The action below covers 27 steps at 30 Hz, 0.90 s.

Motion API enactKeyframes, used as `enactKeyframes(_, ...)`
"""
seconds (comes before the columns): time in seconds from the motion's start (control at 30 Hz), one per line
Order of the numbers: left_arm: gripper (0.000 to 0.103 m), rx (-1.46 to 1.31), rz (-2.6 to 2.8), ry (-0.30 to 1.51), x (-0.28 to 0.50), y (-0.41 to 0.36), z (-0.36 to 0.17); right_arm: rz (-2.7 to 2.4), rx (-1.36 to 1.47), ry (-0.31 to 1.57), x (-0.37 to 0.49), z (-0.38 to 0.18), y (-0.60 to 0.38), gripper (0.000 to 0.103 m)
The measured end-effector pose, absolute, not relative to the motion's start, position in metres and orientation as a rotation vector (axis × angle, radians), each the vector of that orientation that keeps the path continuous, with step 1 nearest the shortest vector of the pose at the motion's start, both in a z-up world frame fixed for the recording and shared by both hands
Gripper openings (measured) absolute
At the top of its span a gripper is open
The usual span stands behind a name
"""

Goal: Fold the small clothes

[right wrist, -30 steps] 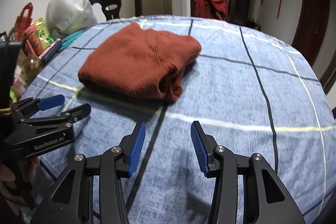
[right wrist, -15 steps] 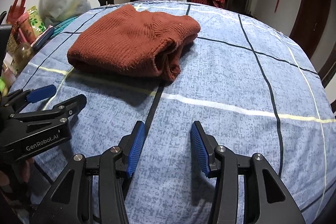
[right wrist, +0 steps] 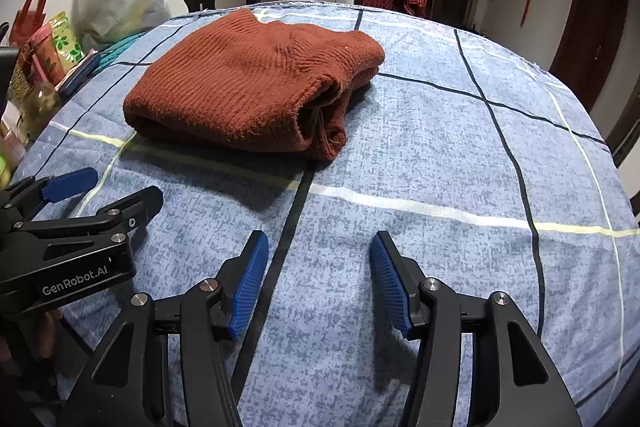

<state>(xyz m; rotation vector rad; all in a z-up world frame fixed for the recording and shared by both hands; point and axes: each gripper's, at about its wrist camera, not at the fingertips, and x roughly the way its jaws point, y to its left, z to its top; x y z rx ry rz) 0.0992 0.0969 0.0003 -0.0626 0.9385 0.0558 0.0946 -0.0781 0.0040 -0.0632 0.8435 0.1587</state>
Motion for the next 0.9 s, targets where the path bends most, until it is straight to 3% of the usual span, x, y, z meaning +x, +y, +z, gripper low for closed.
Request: enactKeyframes(0.9,0.087,-0.065,0.056,0.939,0.0994,0.0968,0.0007,0.164,-0.055,0.845,0.0943,0.0043,-0.0785,0.057)
